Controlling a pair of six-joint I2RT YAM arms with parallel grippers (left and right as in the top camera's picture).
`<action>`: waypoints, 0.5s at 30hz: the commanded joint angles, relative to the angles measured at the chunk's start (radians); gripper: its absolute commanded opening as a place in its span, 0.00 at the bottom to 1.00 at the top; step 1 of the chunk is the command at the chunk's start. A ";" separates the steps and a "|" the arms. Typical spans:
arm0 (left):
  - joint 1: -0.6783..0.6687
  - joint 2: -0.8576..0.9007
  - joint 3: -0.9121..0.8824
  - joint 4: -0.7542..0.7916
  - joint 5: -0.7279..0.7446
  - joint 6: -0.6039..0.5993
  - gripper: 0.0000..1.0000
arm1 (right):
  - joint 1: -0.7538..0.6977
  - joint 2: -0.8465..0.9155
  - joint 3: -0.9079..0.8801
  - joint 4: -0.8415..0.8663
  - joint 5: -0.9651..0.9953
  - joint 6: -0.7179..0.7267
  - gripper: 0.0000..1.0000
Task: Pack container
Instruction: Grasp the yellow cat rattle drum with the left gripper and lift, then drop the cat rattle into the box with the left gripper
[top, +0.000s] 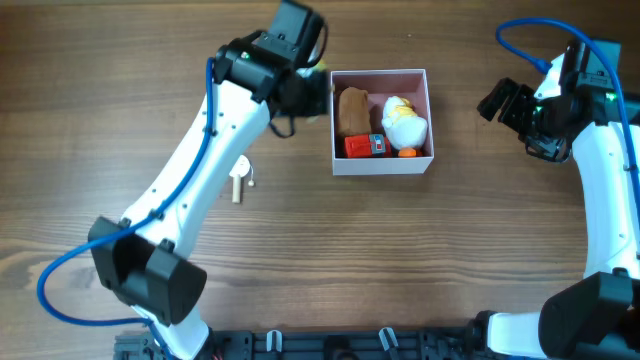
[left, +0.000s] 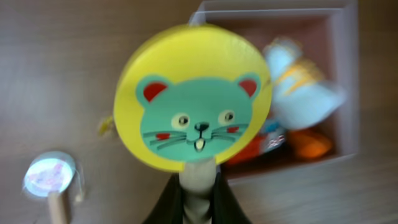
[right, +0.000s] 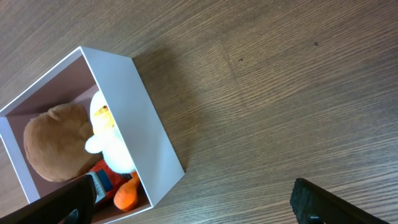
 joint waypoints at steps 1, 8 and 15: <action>-0.063 0.025 0.014 0.087 0.016 0.007 0.04 | 0.000 0.010 -0.003 0.001 -0.013 0.006 1.00; -0.159 0.224 0.014 0.214 0.031 0.000 0.08 | 0.000 0.010 -0.003 0.001 -0.013 0.006 1.00; -0.151 0.309 0.024 0.280 0.046 0.000 0.78 | 0.000 0.010 -0.003 0.001 -0.013 0.006 1.00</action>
